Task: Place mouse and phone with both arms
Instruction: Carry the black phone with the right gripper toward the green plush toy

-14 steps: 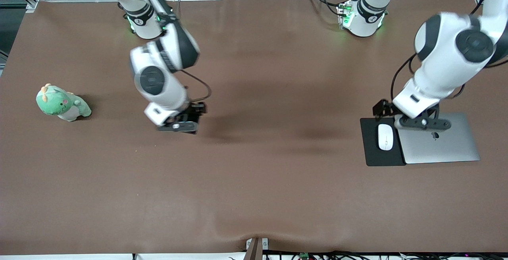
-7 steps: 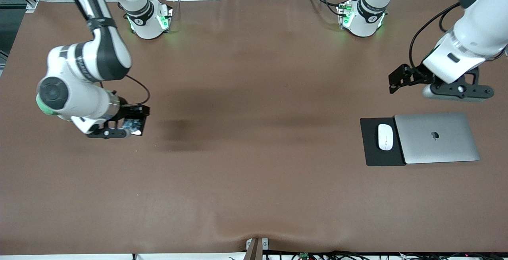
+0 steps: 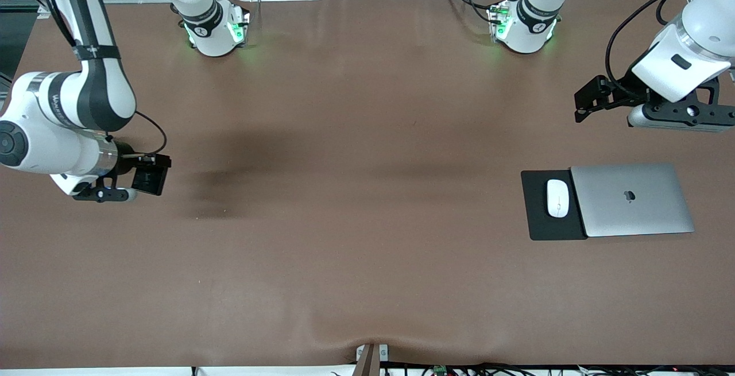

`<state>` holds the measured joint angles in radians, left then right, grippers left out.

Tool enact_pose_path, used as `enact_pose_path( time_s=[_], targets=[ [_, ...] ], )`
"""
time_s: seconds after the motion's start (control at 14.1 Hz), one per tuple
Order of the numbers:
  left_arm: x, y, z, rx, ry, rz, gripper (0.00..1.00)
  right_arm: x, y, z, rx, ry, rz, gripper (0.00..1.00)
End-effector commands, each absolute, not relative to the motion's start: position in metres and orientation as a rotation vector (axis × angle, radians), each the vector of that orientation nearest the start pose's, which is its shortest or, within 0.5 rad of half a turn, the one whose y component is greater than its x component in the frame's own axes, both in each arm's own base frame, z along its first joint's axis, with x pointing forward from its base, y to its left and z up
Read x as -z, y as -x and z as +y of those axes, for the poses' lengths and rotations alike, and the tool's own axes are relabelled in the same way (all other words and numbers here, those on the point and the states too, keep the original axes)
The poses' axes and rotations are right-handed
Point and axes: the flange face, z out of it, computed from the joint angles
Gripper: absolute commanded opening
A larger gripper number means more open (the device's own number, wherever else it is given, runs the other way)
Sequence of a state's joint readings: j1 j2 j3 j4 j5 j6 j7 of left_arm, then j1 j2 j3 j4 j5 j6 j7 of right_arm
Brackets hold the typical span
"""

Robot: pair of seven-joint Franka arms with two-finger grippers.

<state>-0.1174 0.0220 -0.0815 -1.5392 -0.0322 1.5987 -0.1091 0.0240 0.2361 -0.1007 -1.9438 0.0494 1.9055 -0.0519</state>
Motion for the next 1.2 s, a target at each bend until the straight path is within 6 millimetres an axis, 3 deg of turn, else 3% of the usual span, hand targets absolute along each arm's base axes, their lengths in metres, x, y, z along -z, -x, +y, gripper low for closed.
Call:
enact_pose_path(
  time_s=[0.0,0.21,0.5,0.99,1.13],
  targets=[
    [-0.634,-0.551,-0.109,0.018,3.181,0.155,1.0,-0.32,-0.55,-0.052,-0.418,3.084,0.044,0.0],
    [-0.633,-0.548,-0.113,0.01,3.182,0.165,1.0,-0.289,-0.528,-0.088,-0.402,3.069,0.013,0.0],
    [-0.643,-0.545,-0.111,0.036,3.184,0.161,1.0,-0.25,-0.507,-0.109,-0.371,3.072,0.083,0.0],
    [-0.636,-0.548,-0.107,0.017,3.186,0.17,1.0,-0.201,-0.489,-0.101,-0.383,3.077,0.076,0.0],
    [-0.638,-0.547,-0.106,0.022,3.187,0.173,1.0,-0.191,-0.49,-0.089,-0.389,3.081,0.025,0.0]
  ],
)
